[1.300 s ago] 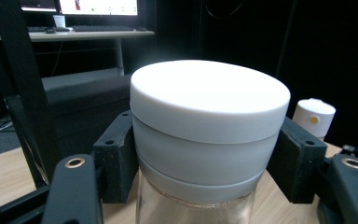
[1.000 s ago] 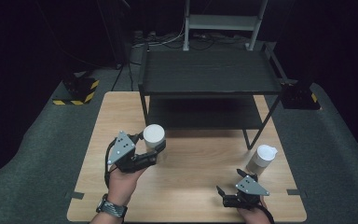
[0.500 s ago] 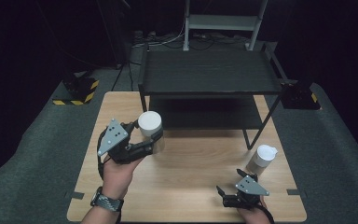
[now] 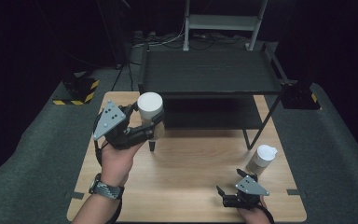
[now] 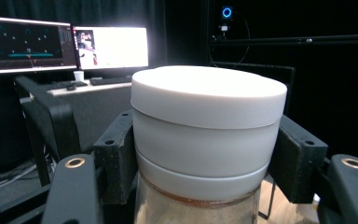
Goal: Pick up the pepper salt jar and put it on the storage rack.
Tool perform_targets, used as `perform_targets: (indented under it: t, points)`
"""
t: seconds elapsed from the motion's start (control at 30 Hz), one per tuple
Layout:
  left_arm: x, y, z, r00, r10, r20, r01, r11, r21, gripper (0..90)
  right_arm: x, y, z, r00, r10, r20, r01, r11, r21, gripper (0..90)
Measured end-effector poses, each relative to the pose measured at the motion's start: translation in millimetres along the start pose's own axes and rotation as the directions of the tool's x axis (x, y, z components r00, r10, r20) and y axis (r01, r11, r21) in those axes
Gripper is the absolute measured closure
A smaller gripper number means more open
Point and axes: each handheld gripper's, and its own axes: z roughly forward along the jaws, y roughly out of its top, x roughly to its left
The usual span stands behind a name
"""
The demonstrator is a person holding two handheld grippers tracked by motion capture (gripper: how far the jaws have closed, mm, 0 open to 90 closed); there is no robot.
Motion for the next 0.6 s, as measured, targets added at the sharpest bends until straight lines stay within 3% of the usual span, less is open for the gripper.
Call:
perform_targets:
  t: [0.2,0.4,0.6]
  points:
    - [0.1,12.1,6.6,1.0000,-0.008,-0.005,0.008,0.9998,-0.019,34.0,-0.3,0.0,0.0,1.0000,0.001,-0.001,-0.001,1.000,0.000,0.2]
    - [-4.0,24.7,16.1,0.9998,0.013,-0.013,-0.013,0.9995,-0.029,34.0,-0.3,-0.2,-0.2,1.0000,0.001,-0.001,-0.001,1.000,-0.001,0.2]
    - [-4.0,34.3,25.6,0.9999,-0.002,-0.013,0.001,0.9985,-0.055,34.0,-0.5,-0.5,-0.4,1.0000,0.003,-0.002,-0.003,1.000,-0.003,0.2]
